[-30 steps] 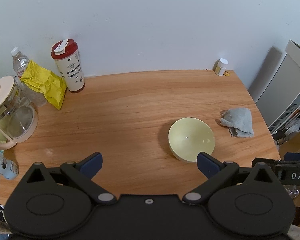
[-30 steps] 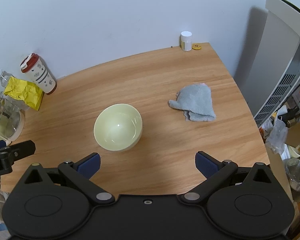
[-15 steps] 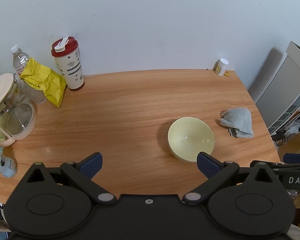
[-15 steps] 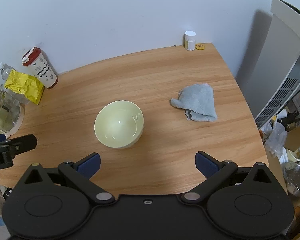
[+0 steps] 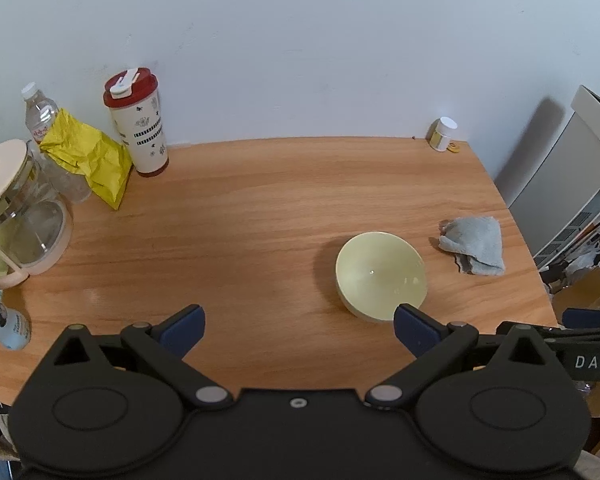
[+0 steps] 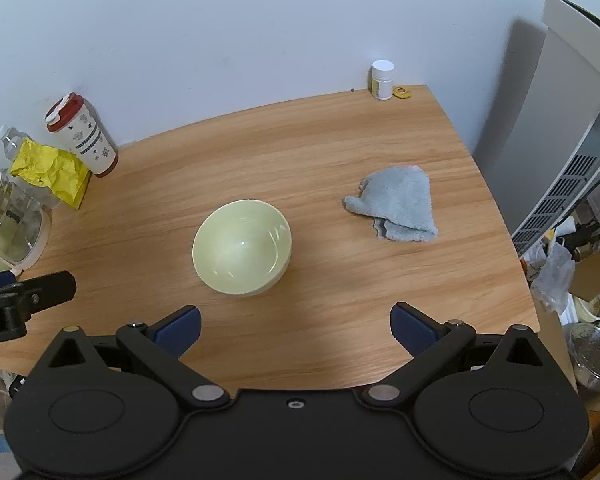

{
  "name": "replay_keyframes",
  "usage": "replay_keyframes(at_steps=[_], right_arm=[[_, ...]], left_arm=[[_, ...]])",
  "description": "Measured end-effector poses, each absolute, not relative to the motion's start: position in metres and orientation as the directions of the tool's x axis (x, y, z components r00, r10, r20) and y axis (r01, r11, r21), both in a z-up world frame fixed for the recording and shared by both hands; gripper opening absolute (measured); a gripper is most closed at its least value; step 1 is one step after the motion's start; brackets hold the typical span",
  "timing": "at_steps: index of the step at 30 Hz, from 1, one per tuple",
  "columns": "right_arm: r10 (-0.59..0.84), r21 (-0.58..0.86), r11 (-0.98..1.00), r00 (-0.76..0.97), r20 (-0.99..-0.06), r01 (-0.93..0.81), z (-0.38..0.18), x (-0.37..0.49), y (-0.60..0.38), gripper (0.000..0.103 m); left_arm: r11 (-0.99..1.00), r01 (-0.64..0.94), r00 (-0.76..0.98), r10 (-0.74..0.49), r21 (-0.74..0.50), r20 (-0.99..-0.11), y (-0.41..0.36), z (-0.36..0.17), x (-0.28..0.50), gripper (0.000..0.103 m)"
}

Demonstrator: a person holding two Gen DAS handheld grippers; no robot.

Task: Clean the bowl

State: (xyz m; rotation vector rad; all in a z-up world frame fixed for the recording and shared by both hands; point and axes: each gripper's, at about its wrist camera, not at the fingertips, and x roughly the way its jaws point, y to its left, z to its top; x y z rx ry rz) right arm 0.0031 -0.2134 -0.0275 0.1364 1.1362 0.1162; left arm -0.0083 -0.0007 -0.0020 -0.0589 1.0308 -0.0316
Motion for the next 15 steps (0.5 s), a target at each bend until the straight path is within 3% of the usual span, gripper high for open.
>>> replay_keyframes(at_steps=[15], right_arm=[[0.167, 0.172, 0.985, 0.408, -0.898, -0.024, -0.0286, 0.0027, -0.2113, 0.102]], left_arm=[[0.998, -0.003, 0.513, -0.054, -0.064, -0.857, -0.0032, -0.0023, -0.0112, 0.103]])
